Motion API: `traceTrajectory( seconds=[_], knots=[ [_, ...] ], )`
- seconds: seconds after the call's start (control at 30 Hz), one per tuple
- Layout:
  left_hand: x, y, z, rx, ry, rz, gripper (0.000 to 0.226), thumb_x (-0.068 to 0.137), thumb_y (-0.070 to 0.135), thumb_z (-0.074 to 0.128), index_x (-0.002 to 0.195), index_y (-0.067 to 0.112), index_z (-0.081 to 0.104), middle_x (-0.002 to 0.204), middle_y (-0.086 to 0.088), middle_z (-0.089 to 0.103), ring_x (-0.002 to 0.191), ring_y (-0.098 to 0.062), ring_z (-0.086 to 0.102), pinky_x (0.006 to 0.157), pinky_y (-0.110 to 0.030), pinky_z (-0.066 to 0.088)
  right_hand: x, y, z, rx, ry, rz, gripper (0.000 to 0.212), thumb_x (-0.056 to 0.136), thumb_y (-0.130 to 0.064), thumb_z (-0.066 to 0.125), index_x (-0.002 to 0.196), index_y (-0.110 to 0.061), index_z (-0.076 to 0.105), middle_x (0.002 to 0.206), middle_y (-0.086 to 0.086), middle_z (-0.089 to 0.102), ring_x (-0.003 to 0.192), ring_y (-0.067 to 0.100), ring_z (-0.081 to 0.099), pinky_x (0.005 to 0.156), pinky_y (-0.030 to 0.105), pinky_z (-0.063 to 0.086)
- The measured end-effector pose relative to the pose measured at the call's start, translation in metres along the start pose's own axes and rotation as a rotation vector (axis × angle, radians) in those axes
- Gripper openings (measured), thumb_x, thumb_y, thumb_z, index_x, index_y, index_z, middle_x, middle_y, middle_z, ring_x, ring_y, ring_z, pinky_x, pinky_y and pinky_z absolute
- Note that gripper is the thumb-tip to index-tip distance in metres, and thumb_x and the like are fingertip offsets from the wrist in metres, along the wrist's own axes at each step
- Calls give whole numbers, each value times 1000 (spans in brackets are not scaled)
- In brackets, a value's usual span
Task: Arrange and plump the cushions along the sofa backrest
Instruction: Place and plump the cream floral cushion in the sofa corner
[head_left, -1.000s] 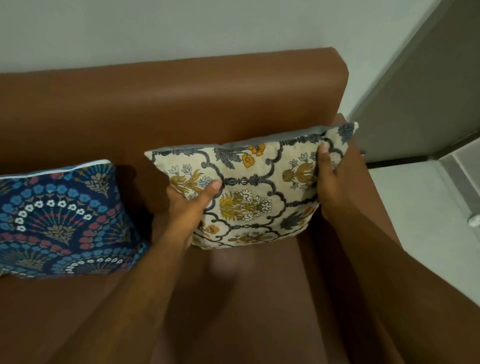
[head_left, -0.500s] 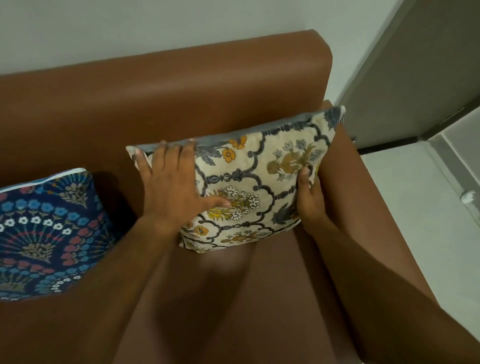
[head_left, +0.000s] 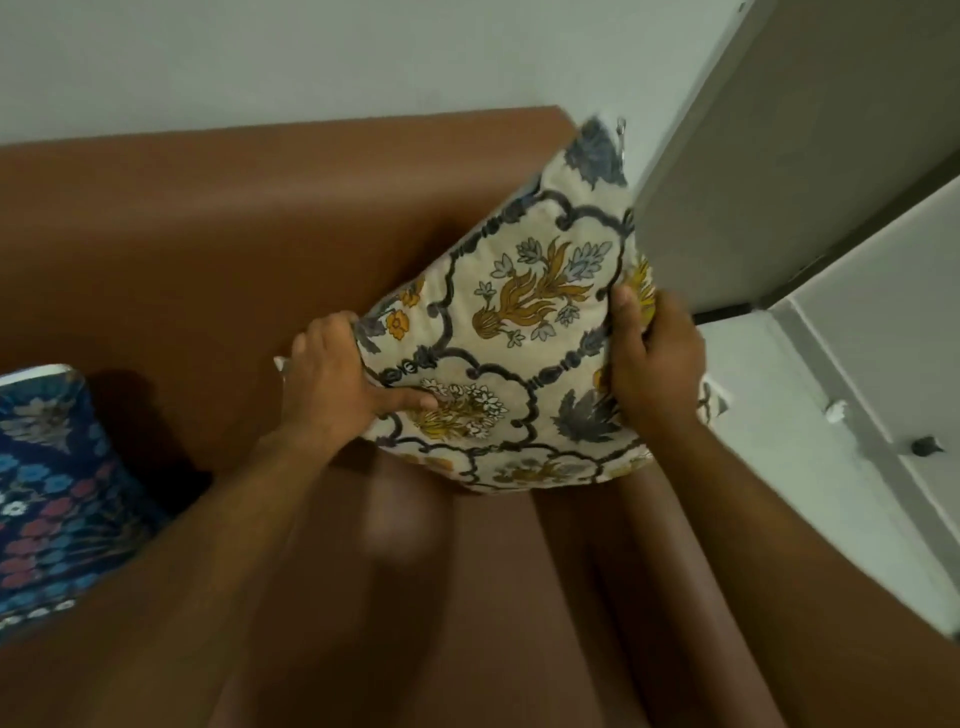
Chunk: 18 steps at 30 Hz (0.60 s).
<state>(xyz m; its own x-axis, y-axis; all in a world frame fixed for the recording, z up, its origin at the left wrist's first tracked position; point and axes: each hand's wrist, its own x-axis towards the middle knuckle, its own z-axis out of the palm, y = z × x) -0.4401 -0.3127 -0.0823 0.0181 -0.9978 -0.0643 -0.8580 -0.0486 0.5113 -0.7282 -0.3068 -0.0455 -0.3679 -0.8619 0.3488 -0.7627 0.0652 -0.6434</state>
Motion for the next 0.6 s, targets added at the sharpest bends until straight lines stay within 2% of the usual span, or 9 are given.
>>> traceTrajectory(
  seconds=[0.1, 0.17, 0.23, 0.3, 0.37, 0.43, 0.5, 0.57, 0.6],
  knots=[
    [8, 6, 10, 24, -34, -25, 142, 32, 95, 55, 138, 1, 45, 126, -21, 54, 120, -41, 49, 103, -51, 40, 0, 36, 3, -71, -42, -20, 80, 89, -84, 19, 97, -14, 56, 91, 7, 57, 90, 25, 52, 76, 31, 31],
    [3, 6, 5, 2, -16, -42, 144, 33, 93, 58, 144, 2, 42, 132, -21, 52, 125, -41, 47, 106, -52, 39, -2, 43, 0, -60, -103, -62, 84, 90, -82, 23, 123, -13, 57, 112, 12, 61, 105, 25, 52, 88, 34, 36],
    [-9, 9, -1, -17, 44, -1, 143, 39, 91, 63, 151, 6, 35, 143, -21, 48, 133, -40, 43, 111, -52, 37, -7, 41, -5, -15, -95, -103, 79, 92, -73, 35, 143, -13, 47, 129, 14, 58, 119, 26, 53, 101, 40, 39],
    [-19, 12, 0, -2, 107, 98, 136, 53, 88, 67, 155, 8, 28, 152, -20, 43, 141, -39, 38, 116, -54, 34, -13, 42, -6, 19, -100, -171, 78, 91, -67, 44, 148, -13, 40, 135, 11, 57, 124, 25, 53, 106, 41, 40],
    [-18, 14, 10, 67, 46, 189, 132, 61, 92, 59, 158, 11, 21, 155, -20, 41, 144, -39, 37, 118, -60, 32, -15, 57, 2, -46, -226, -203, 79, 92, -73, 38, 148, -18, 42, 132, 6, 61, 122, 23, 56, 107, 47, 43],
    [-11, 13, 21, 77, -59, 188, 133, 64, 98, 46, 161, 13, 15, 158, -20, 39, 146, -39, 37, 116, -61, 34, -16, 74, 12, -162, -341, -138, 85, 90, -83, 27, 150, -25, 39, 137, 4, 60, 128, 26, 54, 108, 58, 40],
    [-6, 12, 28, 90, -81, 151, 131, 67, 99, 33, 161, 9, 14, 155, -24, 40, 143, -42, 40, 115, -61, 36, -13, 84, 15, -237, -380, -77, 87, 90, -85, 20, 153, -27, 33, 145, 7, 55, 136, 31, 47, 111, 66, 34],
    [-8, 15, 25, 108, -61, 132, 132, 68, 98, 29, 161, 6, 14, 157, -27, 37, 145, -45, 37, 117, -61, 32, -7, 80, 11, -288, -421, -43, 90, 88, -86, 16, 156, -27, 26, 152, 10, 47, 143, 35, 39, 113, 70, 27],
    [-14, 17, 20, 110, -47, 116, 131, 68, 96, 33, 162, 7, 11, 160, -27, 33, 148, -45, 32, 120, -61, 28, -6, 74, 6, -298, -434, -34, 93, 87, -87, 14, 157, -26, 23, 156, 12, 43, 147, 37, 34, 114, 72, 24]
  ],
)
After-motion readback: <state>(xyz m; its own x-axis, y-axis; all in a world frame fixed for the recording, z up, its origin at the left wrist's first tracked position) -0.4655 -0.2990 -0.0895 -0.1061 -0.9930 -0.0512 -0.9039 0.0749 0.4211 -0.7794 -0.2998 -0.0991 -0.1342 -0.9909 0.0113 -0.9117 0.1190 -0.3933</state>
